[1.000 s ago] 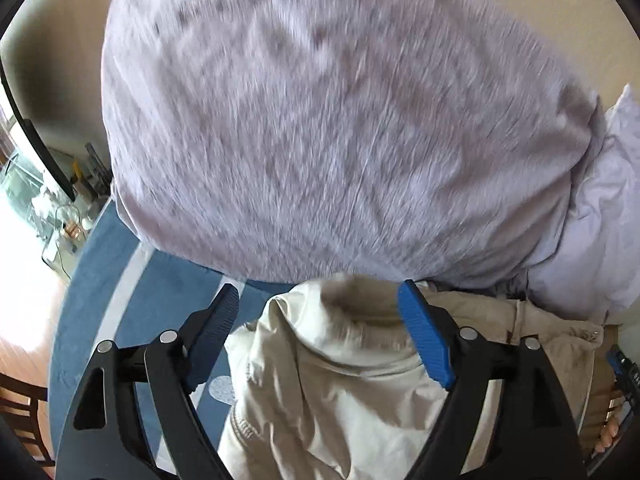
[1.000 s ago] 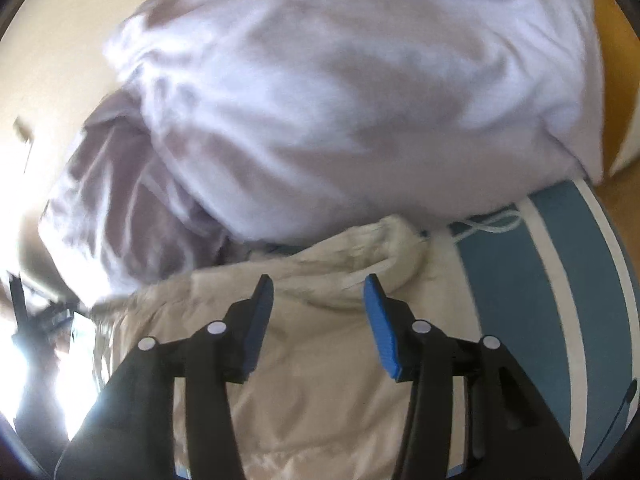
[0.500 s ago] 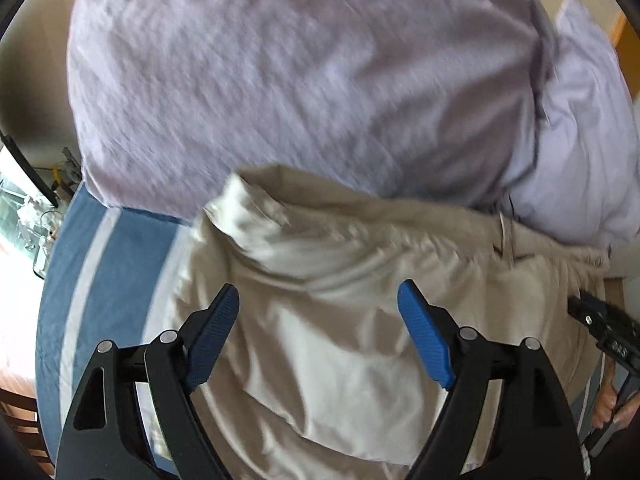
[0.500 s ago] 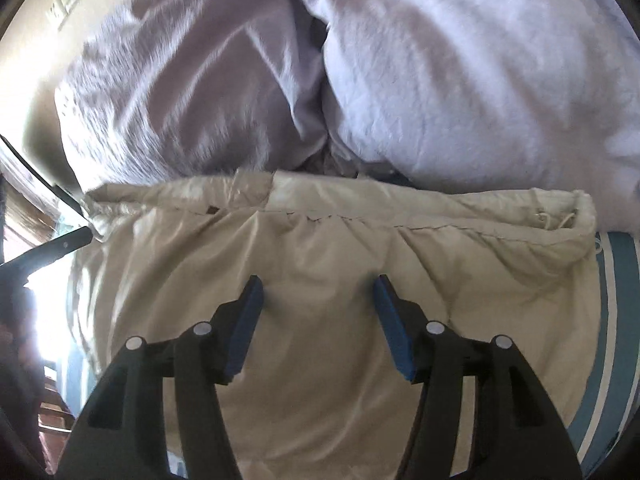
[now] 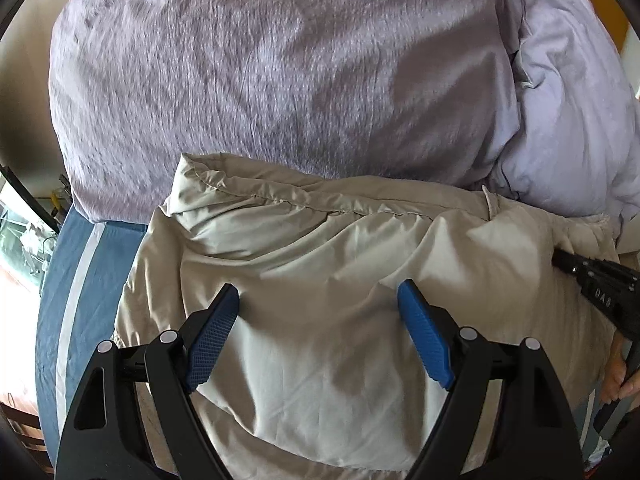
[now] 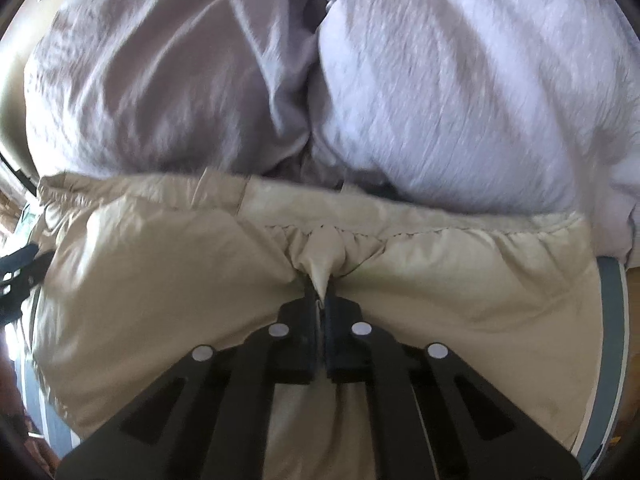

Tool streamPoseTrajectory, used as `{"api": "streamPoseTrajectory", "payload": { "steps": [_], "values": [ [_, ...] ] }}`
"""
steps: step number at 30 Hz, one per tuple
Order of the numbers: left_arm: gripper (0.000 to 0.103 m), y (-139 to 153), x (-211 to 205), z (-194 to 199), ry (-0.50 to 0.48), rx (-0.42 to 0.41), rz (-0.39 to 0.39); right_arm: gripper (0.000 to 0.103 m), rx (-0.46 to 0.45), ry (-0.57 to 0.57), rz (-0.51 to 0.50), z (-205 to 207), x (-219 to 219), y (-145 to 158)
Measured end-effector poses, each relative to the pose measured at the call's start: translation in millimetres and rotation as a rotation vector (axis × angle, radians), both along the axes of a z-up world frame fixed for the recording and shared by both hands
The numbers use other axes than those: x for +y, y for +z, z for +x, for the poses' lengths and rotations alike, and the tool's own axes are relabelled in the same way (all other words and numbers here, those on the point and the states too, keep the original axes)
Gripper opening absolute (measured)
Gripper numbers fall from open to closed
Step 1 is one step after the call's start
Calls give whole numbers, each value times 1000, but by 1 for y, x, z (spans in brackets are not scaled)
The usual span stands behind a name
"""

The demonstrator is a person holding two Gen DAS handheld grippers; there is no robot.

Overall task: Fold large clothes
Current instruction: 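Grasp the folded jacket edge with both grippers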

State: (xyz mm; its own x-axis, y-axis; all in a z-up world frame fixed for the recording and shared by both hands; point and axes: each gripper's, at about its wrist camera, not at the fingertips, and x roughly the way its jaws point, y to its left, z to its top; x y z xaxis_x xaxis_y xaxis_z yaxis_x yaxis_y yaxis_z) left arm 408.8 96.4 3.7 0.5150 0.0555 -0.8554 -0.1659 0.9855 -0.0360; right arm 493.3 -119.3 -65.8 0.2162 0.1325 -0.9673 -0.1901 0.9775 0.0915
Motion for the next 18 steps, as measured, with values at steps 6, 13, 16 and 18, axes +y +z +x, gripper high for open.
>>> {"api": "streamPoseTrajectory", "payload": {
  "steps": [6, 13, 16, 18],
  "values": [
    [83, -2, 2, 5, 19, -11, 14, 3, -15, -26, -36, 16, 1, -5],
    [85, -22, 6, 18, 65, 3, 60, 9, 2, -53, -12, 15, -8, -19],
    [86, -34, 9, 24, 82, 17, 80, 29, -8, -70, 28, 9, -21, -10],
    [86, -39, 10, 26, 84, 19, 95, 39, -28, -86, 52, 2, -31, -2]
  ]
}}
